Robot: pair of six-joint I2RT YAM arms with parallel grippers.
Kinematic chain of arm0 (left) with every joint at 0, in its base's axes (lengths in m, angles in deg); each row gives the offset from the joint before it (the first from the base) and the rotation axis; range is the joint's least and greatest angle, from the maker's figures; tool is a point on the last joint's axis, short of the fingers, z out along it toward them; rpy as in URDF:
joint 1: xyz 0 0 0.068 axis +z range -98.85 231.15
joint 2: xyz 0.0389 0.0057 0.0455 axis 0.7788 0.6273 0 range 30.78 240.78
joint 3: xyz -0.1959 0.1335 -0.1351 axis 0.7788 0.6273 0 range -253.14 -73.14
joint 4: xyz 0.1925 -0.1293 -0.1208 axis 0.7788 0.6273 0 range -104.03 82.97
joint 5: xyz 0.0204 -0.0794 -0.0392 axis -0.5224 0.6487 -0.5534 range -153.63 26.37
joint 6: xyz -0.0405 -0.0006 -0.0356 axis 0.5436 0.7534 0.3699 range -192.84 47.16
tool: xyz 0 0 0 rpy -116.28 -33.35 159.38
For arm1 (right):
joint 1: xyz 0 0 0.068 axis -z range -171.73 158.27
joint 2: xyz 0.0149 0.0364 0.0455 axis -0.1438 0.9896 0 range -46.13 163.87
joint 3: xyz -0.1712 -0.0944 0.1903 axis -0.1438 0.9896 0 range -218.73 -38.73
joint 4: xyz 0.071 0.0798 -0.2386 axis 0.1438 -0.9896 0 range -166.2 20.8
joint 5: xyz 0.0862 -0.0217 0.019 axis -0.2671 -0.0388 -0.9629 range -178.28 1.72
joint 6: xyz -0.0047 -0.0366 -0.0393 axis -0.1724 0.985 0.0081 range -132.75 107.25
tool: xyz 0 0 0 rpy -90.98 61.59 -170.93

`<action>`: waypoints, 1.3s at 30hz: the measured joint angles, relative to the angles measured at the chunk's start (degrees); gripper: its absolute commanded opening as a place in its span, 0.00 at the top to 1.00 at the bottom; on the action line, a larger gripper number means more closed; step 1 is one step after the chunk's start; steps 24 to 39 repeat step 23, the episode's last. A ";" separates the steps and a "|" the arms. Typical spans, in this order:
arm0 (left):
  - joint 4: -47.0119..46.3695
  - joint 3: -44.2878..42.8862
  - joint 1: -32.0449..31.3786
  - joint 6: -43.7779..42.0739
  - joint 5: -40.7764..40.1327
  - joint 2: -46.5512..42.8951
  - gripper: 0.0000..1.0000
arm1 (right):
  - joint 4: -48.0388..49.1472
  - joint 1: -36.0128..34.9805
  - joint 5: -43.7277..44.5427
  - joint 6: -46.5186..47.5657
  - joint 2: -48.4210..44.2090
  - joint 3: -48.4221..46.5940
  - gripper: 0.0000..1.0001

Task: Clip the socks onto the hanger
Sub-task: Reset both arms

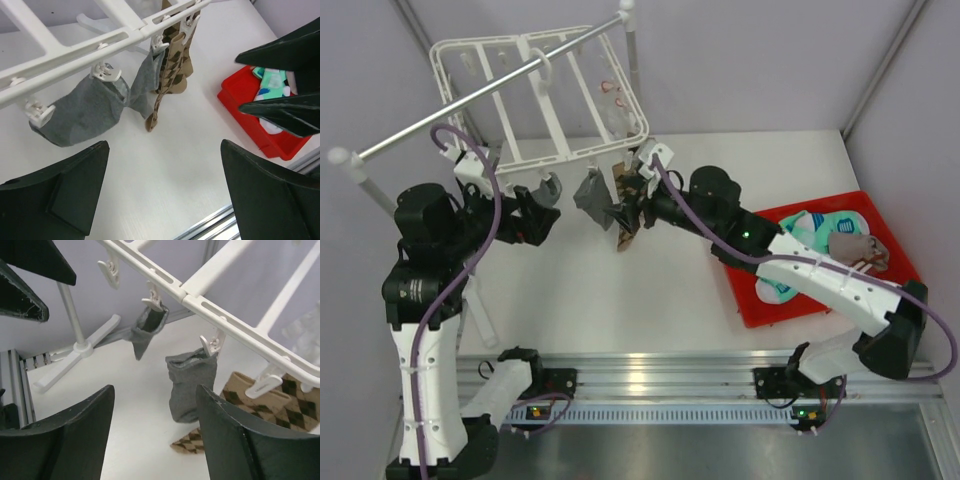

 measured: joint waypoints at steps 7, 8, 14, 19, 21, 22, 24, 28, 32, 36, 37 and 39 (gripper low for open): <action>1.42 0.46 0.00 -5.49 -4.17 -4.55 0.02 | -6.23 3.10 -0.37 2.10 -15.17 8.59 0.06; 1.42 0.76 0.00 -5.99 -4.68 -5.14 0.02 | -6.73 4.55 -0.33 2.27 -17.68 10.47 0.04; 1.03 6.12 -0.02 -8.31 -8.28 -9.38 0.02 | -10.10 14.75 -0.20 2.84 -29.24 19.80 0.00; 0.96 11.45 0.00 -9.81 -10.40 -12.04 0.02 | -13.84 21.66 0.20 2.93 -40.92 29.09 0.00; 0.96 12.17 0.00 -10.14 -10.47 -12.66 0.02 | -15.23 23.37 -0.09 2.82 -44.44 31.50 0.00; 0.96 12.41 -0.02 -10.40 -10.58 -12.98 0.02 | -15.78 24.20 -0.33 2.67 -45.79 32.20 0.00; 0.98 12.44 0.00 -10.62 -10.60 -13.14 0.02 | -16.11 25.27 -0.63 2.23 -47.17 32.96 0.00; 0.98 12.44 0.00 -10.62 -10.60 -13.14 0.02 | -16.11 25.27 -0.63 2.23 -47.17 32.96 0.00; 0.98 12.44 0.00 -10.62 -10.60 -13.14 0.02 | -16.11 25.27 -0.63 2.23 -47.17 32.96 0.00; 0.98 12.44 0.00 -10.62 -10.60 -13.14 0.02 | -16.11 25.27 -0.63 2.23 -47.17 32.96 0.00; 0.98 12.44 0.00 -10.62 -10.60 -13.14 0.02 | -16.11 25.27 -0.63 2.23 -47.17 32.96 0.00; 0.98 12.44 0.00 -10.62 -10.60 -13.14 0.02 | -16.11 25.27 -0.63 2.23 -47.17 32.96 0.00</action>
